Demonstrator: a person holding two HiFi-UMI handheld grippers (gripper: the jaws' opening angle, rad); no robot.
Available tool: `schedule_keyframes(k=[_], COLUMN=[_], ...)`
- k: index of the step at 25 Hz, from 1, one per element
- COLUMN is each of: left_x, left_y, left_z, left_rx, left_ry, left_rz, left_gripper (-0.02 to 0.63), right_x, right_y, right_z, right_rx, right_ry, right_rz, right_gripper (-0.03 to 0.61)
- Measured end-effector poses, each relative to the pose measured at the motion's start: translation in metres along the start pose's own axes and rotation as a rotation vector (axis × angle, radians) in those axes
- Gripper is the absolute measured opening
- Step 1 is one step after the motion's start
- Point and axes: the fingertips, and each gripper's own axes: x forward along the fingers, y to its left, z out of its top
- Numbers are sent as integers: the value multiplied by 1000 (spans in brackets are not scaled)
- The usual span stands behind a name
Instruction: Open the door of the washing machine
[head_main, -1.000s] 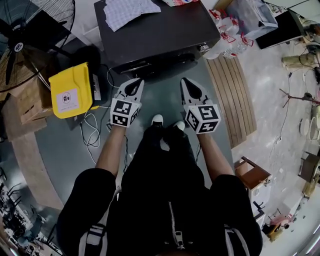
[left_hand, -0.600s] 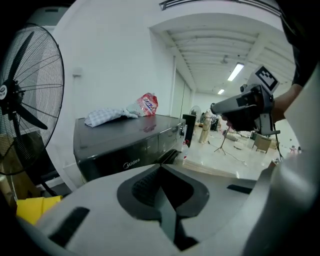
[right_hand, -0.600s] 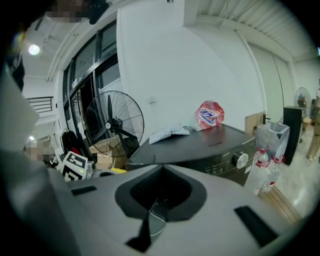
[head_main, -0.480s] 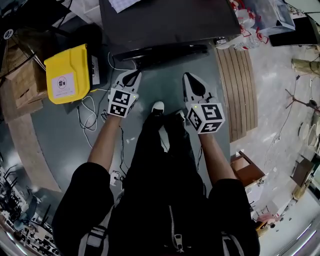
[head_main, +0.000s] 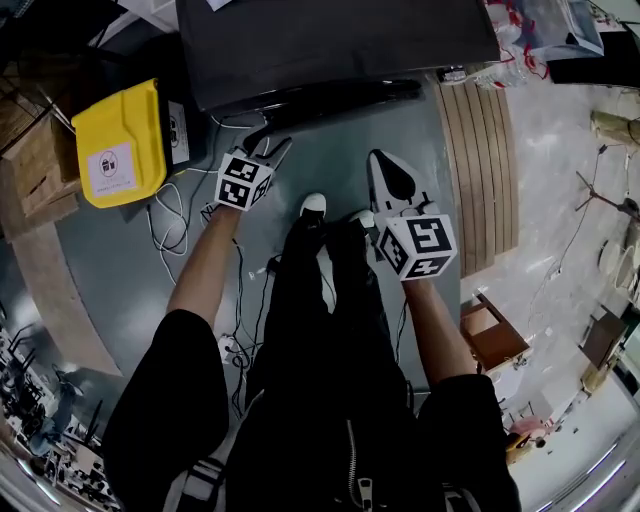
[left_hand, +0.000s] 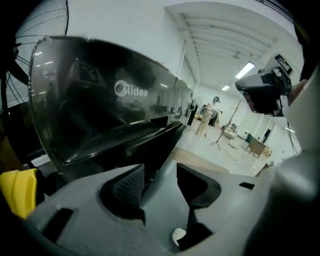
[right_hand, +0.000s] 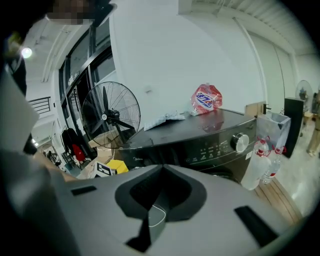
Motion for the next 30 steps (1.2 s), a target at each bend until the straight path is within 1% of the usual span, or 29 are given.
schedule_keyframes(k=[5, 8, 11, 14, 16, 19, 23, 27, 30], left_x=[37, 52, 63, 71, 71, 67, 69, 67, 63], left_y=[14, 21, 26, 25, 26, 24, 26, 13, -10], left_z=[-38, -54, -59, -57, -58, -60, -61, -67, -78], left_rx=[34, 50, 52, 73, 96, 129, 138, 149, 129], left_ry=[101, 137, 130, 115, 114, 117, 132, 163, 166], left_rz=[6, 16, 13, 10, 28, 58, 90, 60, 46], left_gripper=[210, 201, 192, 156, 123, 110, 105, 97, 94], right_x=[-1, -5, -11, -21, -29, -41, -54, -65, -74], right_y=[-15, -21, -29, -40, -47, -55, -73, -90, -105], right_z=[-17, -26, -34, -39, -42, -51, -58, -63, -63], right_rx=[10, 9, 16, 37, 50, 68, 92, 118, 128], right_ry=[29, 44, 47, 35, 26, 26, 19, -1, -21], right_rz=[-18, -30, -52, -87, -107, -130, -155, -161, -159], right_gripper=[5, 3, 5, 5, 5, 5, 5, 5, 5])
